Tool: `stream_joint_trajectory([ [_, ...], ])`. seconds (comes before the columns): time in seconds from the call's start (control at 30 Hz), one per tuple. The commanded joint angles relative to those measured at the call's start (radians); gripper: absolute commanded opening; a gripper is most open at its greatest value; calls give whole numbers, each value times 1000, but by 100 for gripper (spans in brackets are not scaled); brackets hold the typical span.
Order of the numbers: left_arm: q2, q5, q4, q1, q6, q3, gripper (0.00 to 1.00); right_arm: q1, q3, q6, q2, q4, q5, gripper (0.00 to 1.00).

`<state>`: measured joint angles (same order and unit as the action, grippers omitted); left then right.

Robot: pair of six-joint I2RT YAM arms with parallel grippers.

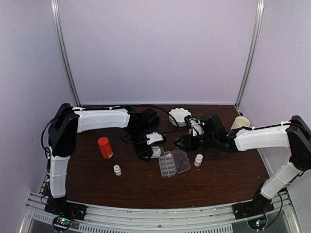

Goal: Sort the pills into containers
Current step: Pour the pill into the compartment of the pill container.

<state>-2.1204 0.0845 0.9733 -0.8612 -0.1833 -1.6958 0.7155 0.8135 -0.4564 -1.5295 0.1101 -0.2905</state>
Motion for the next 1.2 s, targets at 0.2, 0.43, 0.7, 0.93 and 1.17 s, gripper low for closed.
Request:
stream_joint_trajectory([
  [0.2,80,-9,97,-6,-3,-158,0,-6,12,1,22,10,12,0],
  [0.43,29,27,15,-6,3,-31,0,-8,6,-9,12,24,5,0],
  [0.7,19,11,7,-6,26,6,0,-7,-6,-15,14,32,1,0],
  [0.93,55,50,2,-6,22,-24,0,-6,-11,-106,-31,131,-65,0],
  [1.17,65,61,-11,-6,24,-16,0,-3,27,-225,-170,219,-157,0],
])
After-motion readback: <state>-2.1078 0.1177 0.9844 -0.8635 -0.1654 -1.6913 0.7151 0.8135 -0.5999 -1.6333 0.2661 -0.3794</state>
